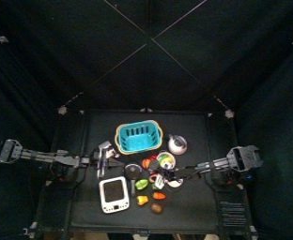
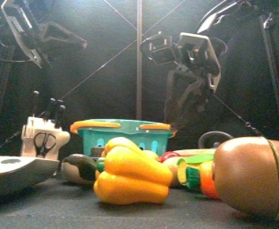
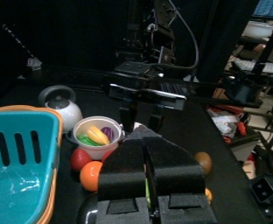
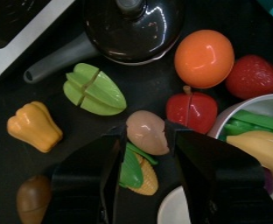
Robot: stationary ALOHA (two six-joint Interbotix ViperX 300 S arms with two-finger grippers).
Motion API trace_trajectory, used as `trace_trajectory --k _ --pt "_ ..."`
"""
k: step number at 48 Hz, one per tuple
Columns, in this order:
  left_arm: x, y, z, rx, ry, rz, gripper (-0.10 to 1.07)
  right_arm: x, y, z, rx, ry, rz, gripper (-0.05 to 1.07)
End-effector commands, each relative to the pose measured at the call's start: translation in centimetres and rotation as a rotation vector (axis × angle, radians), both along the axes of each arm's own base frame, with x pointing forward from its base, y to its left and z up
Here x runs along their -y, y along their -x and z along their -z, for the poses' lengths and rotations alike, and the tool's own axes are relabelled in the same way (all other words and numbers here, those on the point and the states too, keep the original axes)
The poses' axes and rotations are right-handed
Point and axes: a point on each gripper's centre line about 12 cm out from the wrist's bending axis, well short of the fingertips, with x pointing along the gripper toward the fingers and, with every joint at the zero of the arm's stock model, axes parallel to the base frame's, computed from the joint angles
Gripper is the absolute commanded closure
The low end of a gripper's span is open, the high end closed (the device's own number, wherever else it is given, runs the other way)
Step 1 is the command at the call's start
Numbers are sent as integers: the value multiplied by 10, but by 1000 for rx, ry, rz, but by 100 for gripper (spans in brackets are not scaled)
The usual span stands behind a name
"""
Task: Grab apple
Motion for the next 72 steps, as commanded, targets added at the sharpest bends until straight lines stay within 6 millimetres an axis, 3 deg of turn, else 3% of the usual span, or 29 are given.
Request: trace_trajectory --k 1,10,72 --pt "0 -2 -5 15 -1 0 97 2 -6 -11 22 8 9 20" --pt "0 -1 -3 11 -1 0 97 5 -7 -2 -25 29 20 15" --pt "-2 2 4 -8 -2 -8 97 32 -13 35 -173 80 97 15"
